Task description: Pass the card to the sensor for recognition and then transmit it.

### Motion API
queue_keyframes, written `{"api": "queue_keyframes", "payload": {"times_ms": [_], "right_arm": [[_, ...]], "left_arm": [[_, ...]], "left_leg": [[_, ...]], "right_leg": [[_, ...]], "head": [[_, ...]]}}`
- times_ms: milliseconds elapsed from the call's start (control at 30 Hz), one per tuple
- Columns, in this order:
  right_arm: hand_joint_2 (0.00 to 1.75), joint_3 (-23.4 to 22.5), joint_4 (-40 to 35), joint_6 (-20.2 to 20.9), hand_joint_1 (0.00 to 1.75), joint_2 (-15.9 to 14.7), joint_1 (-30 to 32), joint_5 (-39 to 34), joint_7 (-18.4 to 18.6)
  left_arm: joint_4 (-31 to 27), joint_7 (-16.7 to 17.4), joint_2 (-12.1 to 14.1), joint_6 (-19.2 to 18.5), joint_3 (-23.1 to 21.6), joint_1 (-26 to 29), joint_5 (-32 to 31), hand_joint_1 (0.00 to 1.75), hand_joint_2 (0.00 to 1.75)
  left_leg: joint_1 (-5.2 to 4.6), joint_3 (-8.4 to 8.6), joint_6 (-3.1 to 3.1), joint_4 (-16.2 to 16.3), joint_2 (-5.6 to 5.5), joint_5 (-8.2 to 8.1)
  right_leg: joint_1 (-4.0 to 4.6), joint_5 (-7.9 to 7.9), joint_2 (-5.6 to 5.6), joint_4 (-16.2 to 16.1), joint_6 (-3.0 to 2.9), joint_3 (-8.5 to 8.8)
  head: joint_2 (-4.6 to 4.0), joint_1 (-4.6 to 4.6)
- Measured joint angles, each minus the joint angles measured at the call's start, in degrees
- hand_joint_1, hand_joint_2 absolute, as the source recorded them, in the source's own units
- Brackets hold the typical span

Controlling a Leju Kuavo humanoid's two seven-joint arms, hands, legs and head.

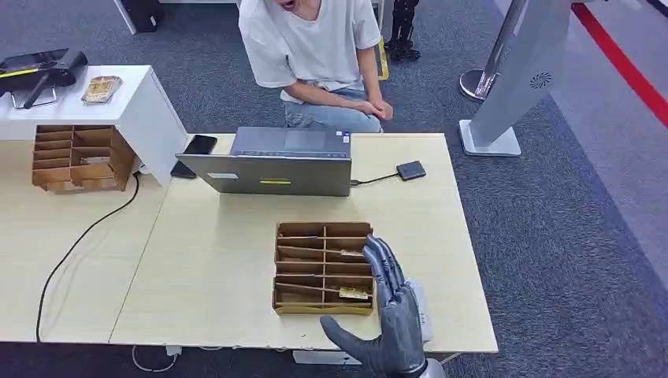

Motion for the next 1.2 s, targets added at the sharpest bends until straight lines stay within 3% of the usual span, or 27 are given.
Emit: {"api": "queue_keyframes", "payload": {"times_ms": [300, 1200], "right_arm": [[1.75, -0.68, 1.11, -0.50, 0.00, -0.11, 0.02, 12.06, 5.59], [1.75, -1.09, 4.55, -0.52, 0.00, -0.09, 0.05, 16.45, 7.74]], "left_arm": [[-0.09, -0.09, 0.04, -0.07, 0.00, 0.00, -1.18, 0.00, 0.00], [-0.09, -0.15, -0.07, 0.17, 0.11, 0.00, 0.07, 0.00, 0.00]], "left_leg": [[0.00, 0.00, 0.00, 0.00, 0.00, 0.00], [0.00, -0.01, 0.00, 0.00, 0.00, 0.00]], "right_leg": [[0.00, 0.00, 0.00, 0.00, 0.00, 0.00], [0.00, 0.00, 0.00, 0.00, 0.00, 0.00]], "head": [[0.00, 0.00], [0.00, 0.00]]}}
